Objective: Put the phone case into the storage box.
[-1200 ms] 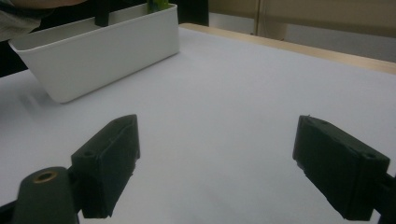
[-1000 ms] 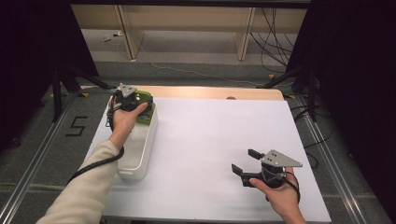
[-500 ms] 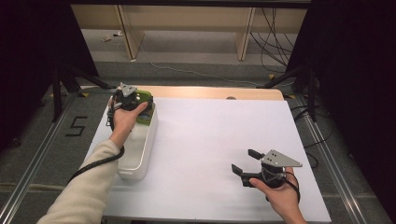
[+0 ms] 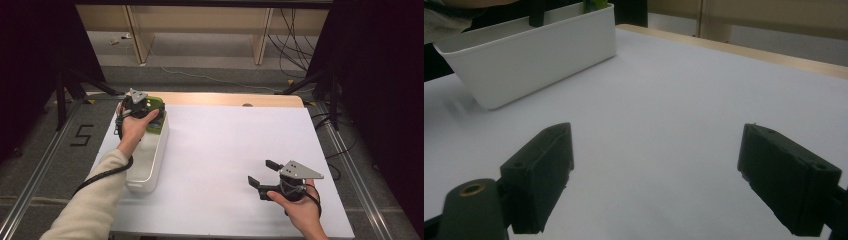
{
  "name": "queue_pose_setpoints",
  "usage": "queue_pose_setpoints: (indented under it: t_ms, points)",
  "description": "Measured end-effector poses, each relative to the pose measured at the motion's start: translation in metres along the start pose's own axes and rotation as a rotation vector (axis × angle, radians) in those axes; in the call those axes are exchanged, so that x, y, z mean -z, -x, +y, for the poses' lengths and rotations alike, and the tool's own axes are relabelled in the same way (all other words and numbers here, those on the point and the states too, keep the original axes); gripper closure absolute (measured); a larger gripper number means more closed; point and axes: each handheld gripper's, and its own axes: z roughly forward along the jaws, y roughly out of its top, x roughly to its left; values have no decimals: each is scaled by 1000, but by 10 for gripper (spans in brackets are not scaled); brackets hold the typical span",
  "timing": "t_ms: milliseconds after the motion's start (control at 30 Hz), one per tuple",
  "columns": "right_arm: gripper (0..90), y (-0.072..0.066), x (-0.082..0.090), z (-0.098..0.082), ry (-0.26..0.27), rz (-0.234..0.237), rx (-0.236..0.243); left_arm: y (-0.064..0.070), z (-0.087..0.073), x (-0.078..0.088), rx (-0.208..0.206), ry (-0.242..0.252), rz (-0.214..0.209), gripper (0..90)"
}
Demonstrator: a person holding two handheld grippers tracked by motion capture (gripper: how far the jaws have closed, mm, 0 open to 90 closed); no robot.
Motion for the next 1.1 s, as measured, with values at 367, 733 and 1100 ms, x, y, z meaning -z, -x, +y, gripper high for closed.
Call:
queue_pose_setpoints:
  t_ms: [367,733,1100]
  points:
    - [159,0,0,0,-1,1,1,0,1,-2,-14,-4,-23,13]
    - [159,0,0,0,-1,2,0,-2,3,-2,-19,11,-30,0]
    - [159,0,0,0,-1,2,0,-3,4,-2,-20,16,-34,0]
